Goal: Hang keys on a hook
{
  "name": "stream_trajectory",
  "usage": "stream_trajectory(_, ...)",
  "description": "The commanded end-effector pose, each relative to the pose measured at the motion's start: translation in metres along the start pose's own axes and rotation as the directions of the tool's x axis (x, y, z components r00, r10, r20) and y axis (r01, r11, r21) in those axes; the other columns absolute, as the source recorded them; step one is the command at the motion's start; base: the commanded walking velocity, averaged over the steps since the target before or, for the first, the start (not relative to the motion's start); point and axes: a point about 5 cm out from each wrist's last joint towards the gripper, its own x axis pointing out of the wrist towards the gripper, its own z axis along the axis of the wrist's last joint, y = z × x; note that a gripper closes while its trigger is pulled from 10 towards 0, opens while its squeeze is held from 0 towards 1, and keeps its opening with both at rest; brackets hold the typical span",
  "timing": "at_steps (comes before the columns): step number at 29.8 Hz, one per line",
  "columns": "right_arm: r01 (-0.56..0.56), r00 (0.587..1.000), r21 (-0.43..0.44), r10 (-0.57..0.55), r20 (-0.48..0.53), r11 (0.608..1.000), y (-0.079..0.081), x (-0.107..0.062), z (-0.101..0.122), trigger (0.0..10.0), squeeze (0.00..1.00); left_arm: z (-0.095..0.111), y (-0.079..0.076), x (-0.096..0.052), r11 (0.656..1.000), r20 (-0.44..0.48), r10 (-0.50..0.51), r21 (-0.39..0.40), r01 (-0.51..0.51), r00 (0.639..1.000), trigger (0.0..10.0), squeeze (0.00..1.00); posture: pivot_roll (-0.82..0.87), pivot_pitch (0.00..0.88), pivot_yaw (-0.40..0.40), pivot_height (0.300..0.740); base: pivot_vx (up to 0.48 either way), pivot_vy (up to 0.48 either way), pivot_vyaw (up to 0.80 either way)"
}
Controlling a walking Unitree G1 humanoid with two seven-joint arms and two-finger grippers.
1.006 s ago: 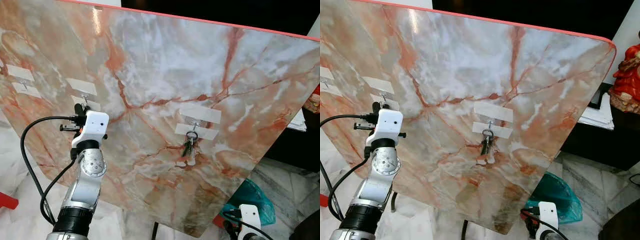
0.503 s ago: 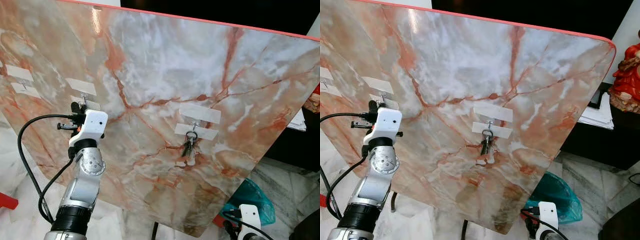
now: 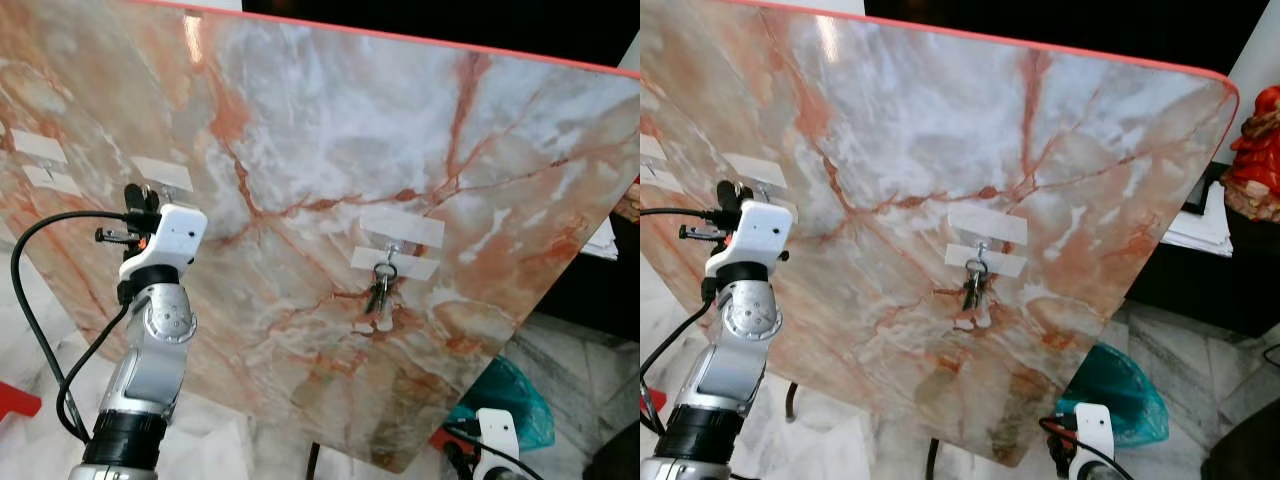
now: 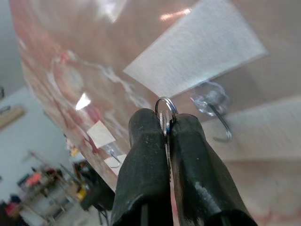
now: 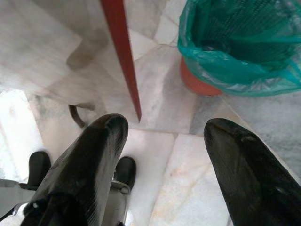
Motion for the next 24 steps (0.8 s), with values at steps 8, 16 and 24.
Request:
stream_trajectory(8,0.012,1.000,0.030,-0.012,0.001,0.999,0.000,0.000,-0.002,10.0,0.00,-0.011,0.007,-0.028,0.987,-0.023,-0.048,0.154,0.051,0.999,10.0,0.00,0.07,0.007,-0.052,0.740,0.000,0.000,0.00)
stream_trajectory(16,0.010,1.000,0.026,-0.010,0.001,1.000,0.000,0.000,-0.001,10.0,0.00,-0.008,0.000,-0.018,0.973,-0.021,-0.063,0.222,0.066,0.998,10.0,0.00,0.07,0.007,-0.056,0.740,0.000,0.000,0.00)
stream_trajectory(24,0.011,1.000,0.025,-0.011,0.000,1.000,-0.001,0.000,-0.002,10.0,0.00,-0.002,-0.005,-0.004,0.972,-0.012,-0.045,0.230,0.046,0.999,10.0,0.00,0.06,0.001,-0.058,0.740,0.000,0.000,0.00)
